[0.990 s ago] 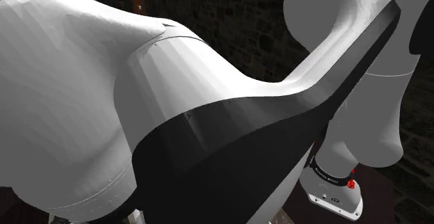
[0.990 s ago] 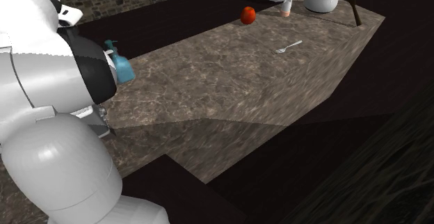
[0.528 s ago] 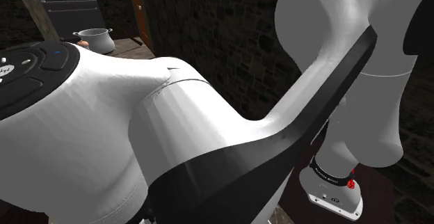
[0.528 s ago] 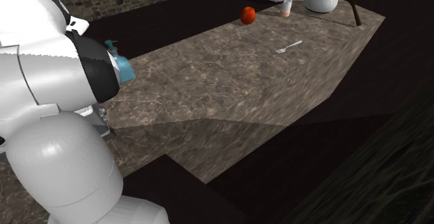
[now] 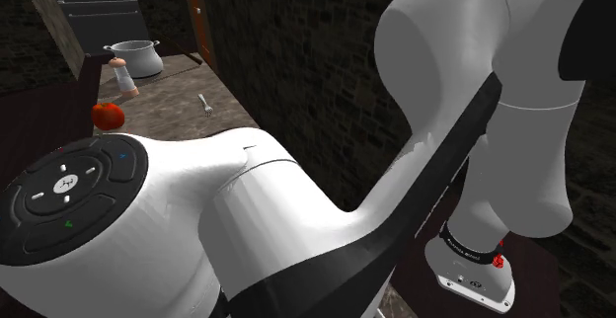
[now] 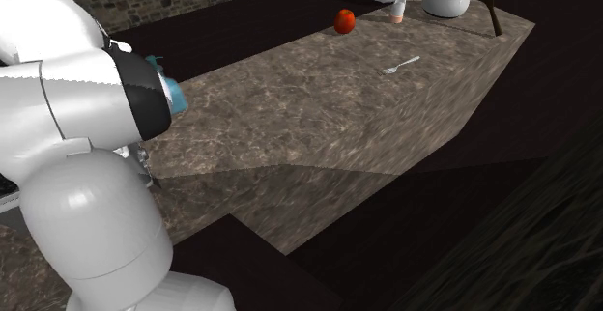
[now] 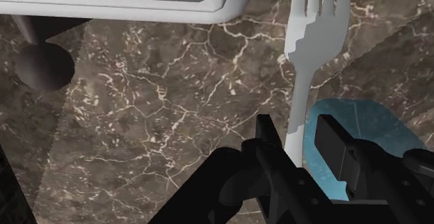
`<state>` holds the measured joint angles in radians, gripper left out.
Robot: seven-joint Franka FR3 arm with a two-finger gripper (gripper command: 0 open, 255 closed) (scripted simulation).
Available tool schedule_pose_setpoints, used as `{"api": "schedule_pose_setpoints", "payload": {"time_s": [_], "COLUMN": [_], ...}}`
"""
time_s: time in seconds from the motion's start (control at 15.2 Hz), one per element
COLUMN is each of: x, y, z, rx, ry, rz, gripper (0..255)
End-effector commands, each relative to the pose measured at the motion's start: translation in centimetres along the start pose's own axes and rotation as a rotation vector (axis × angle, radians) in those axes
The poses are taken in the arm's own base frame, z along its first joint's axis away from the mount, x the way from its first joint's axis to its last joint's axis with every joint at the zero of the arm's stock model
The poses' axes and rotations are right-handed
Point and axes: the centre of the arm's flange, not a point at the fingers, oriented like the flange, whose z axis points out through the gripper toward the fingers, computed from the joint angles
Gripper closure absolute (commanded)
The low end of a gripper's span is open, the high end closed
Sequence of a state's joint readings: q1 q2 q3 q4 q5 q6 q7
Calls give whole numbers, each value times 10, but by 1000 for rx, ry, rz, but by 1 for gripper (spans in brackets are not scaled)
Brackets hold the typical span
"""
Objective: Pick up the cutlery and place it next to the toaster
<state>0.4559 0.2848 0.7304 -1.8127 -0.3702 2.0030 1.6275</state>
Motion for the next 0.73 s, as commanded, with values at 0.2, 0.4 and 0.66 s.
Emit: {"api": "schedule_pose_setpoints", "payload": {"time_s": [0.2, 0.4, 0.66], "x": [-4, -6, -9], "y": [0, 0, -1], "z": [26, 41, 62], "rx": [1, 1, 1], "ry": [0, 0, 0], "rz": [0, 0, 0], "gripper": [255, 255, 255]}}
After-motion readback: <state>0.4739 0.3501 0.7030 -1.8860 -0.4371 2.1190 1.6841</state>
